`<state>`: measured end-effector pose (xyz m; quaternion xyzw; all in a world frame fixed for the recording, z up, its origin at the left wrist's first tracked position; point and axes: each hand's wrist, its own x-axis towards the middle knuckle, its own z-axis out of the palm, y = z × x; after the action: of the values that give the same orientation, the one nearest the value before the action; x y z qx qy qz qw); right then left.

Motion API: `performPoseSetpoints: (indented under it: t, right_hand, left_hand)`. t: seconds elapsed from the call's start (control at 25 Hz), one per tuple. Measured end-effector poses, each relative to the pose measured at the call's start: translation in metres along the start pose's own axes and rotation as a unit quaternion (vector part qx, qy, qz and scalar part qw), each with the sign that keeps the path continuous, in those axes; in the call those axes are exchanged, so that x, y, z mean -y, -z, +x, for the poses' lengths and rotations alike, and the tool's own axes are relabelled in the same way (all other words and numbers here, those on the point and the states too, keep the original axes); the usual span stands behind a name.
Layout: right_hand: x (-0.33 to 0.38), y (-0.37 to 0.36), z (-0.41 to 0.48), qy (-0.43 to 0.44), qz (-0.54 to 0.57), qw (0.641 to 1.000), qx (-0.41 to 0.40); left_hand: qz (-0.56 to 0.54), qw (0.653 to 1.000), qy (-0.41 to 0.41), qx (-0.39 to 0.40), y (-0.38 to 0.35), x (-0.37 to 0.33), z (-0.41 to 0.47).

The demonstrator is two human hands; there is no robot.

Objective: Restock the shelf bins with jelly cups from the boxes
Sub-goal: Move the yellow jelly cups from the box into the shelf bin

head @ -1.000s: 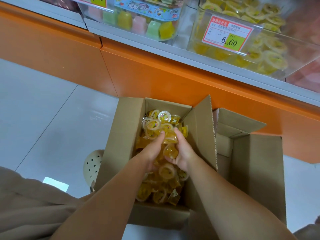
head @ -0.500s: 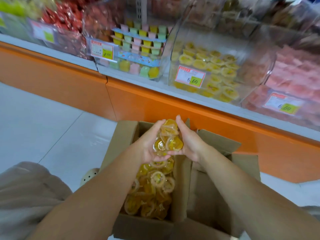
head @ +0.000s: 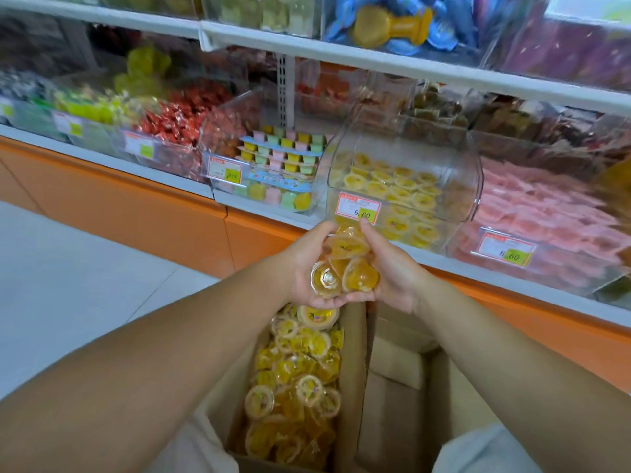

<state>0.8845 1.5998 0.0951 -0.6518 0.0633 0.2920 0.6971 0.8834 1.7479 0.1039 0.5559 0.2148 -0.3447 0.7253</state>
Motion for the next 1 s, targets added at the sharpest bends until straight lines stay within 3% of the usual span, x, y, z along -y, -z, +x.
performPoseSetpoints:
  t: [0.2, 0.48, 0.84, 1.0]
  right_hand:
    - [-0.001, -0.004, 0.001, 0.007, -0.019, 0.999, -0.027]
    - [0.022, 0.001, -0.004, 0.068, -0.069, 0.988, -0.122]
    - [0.045, 0.007, -0.004, 0.153, -0.105, 0.975, -0.12]
    - [0.054, 0.013, -0.006, 0.173, -0.05, 0.974, -0.135]
  left_hand:
    - [-0.03, 1.0, 0.005, 0.005, -0.003, 0.003, -0.001]
    - [-0.016, 0.997, -0.024, 0.078, -0.009, -0.016, -0.003]
    - [-0.13, 0.983, -0.051, 0.124, 0.0, -0.035, 0.0]
    - [-0.211, 0.968, -0.061, 0.123, 0.001, -0.04, 0.006]
